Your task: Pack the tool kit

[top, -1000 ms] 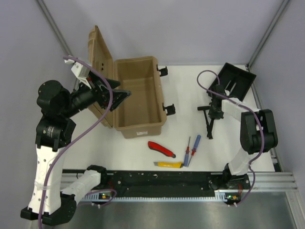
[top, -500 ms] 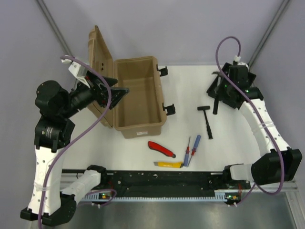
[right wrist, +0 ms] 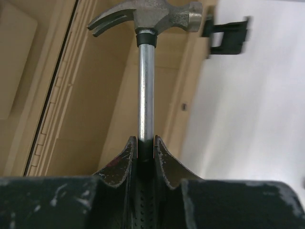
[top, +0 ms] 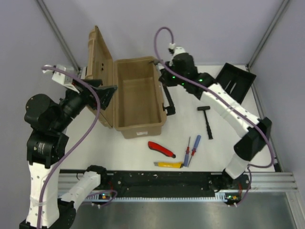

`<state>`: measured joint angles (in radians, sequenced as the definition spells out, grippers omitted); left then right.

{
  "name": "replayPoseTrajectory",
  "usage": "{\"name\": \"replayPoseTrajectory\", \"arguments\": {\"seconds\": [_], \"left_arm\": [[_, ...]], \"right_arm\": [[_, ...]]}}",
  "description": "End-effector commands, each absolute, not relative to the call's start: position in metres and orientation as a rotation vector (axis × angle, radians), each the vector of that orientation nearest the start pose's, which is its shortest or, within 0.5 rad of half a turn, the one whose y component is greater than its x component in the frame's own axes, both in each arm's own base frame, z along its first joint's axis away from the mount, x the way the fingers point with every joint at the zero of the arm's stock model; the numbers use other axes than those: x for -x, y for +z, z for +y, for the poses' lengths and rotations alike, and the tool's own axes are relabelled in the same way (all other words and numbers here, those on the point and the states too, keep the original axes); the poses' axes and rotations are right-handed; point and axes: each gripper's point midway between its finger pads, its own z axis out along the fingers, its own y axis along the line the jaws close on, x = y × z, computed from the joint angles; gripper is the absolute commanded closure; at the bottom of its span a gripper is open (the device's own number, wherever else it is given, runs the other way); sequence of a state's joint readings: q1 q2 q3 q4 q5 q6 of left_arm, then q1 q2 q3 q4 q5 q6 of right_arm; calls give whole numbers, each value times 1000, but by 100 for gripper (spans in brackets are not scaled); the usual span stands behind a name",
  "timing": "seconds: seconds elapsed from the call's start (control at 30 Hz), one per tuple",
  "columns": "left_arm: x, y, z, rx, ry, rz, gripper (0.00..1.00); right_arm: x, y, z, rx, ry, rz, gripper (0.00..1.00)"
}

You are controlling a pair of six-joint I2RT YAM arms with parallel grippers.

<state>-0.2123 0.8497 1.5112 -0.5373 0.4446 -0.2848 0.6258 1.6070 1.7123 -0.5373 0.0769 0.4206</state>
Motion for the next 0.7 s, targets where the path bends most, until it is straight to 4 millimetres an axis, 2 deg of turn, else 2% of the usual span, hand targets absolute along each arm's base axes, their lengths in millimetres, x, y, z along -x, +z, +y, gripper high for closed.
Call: {"name": "replayPoseTrajectory", "arguments": {"seconds": [0.0,0.03,0.13,0.3,0.53,0.67], "left_arm": [[-213,509,-98,-149,-559,1443,23],[-213,508,-95,-132,-547,1448,23],[-214,504,-80,-56,-487,1460,23],[-216,499,-73,-22,-457,1475,23],[-223,495,-74,-17,-457,1489,23],[-226,493,-75,-18,-457,1502,23]], "right_arm": [[-395,326,357,263,645,1975,100],[-397,319,367,265,635,1983,100],[-404,281,392,281,608,2045,100],[-414,232,414,352,467,2083,100],[-439,162,418,259,306,2160,100],[-455,136,422,245,233,2164,100]]}}
